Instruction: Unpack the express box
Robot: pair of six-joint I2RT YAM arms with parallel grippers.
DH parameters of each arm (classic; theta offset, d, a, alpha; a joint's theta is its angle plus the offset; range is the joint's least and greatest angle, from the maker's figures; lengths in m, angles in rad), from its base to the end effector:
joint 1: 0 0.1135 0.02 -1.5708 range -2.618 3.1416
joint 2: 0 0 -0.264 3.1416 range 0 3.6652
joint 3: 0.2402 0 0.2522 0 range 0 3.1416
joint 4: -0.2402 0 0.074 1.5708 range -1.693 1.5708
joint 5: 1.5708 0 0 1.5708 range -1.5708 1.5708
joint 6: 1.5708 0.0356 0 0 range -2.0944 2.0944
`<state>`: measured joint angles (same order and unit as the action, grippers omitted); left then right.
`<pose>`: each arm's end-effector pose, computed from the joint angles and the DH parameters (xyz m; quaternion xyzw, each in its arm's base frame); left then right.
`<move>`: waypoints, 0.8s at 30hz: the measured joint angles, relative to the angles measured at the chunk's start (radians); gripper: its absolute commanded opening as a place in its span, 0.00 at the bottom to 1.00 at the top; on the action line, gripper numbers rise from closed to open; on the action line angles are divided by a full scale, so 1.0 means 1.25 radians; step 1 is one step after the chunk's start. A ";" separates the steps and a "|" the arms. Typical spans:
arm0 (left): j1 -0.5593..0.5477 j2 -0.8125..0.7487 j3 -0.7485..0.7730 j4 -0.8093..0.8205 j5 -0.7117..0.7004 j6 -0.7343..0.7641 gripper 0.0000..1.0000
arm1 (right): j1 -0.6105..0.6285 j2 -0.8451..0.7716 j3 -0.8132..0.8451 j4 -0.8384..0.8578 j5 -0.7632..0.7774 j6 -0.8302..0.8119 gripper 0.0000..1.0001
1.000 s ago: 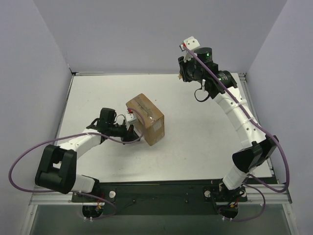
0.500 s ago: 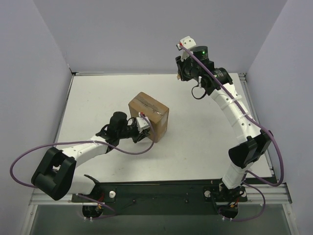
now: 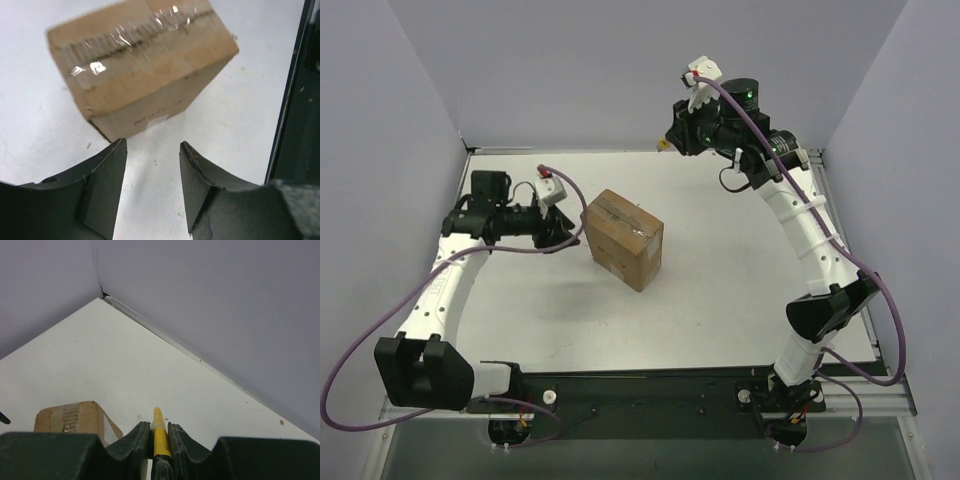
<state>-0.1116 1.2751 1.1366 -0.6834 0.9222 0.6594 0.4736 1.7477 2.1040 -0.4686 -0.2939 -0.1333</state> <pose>0.2542 -0.0570 0.3217 0.4642 0.7111 -0.3101 0.4274 0.3357 0.1836 0.5029 -0.3135 0.6748 0.2192 0.6311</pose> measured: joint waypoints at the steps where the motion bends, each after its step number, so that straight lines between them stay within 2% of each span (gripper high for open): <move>1: 0.019 0.016 0.053 -0.033 0.032 -0.039 0.59 | 0.002 -0.003 -0.006 0.015 -0.008 0.013 0.00; 2: 0.031 0.031 0.085 -0.032 0.048 -0.072 0.60 | 0.004 -0.006 -0.017 0.030 -0.009 0.025 0.00; 3: 0.046 0.047 0.115 -0.009 0.067 -0.127 0.65 | 0.010 -0.014 -0.045 0.060 -0.005 0.037 0.00; 5: 0.068 0.067 0.130 0.087 0.088 -0.268 0.71 | 0.029 -0.044 -0.135 0.133 0.021 0.050 0.00; 8: 0.084 0.078 0.069 0.299 0.066 -0.493 0.73 | 0.080 -0.069 -0.243 0.205 0.068 0.051 0.00; 13: 0.082 0.141 0.005 0.541 0.031 -0.778 0.73 | 0.137 -0.065 -0.253 0.248 0.085 0.057 0.00; 19: 0.064 0.178 -0.025 0.654 -0.004 -0.920 0.73 | 0.162 -0.065 -0.249 0.276 0.085 0.054 0.00; 24: 0.039 0.183 -0.027 0.659 -0.012 -0.928 0.73 | 0.197 -0.069 -0.258 0.276 0.085 0.036 0.00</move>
<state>-0.0631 1.5043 1.1034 0.1398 0.9077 -0.5011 0.7193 1.6619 1.7821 -0.1230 -0.1875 -0.0879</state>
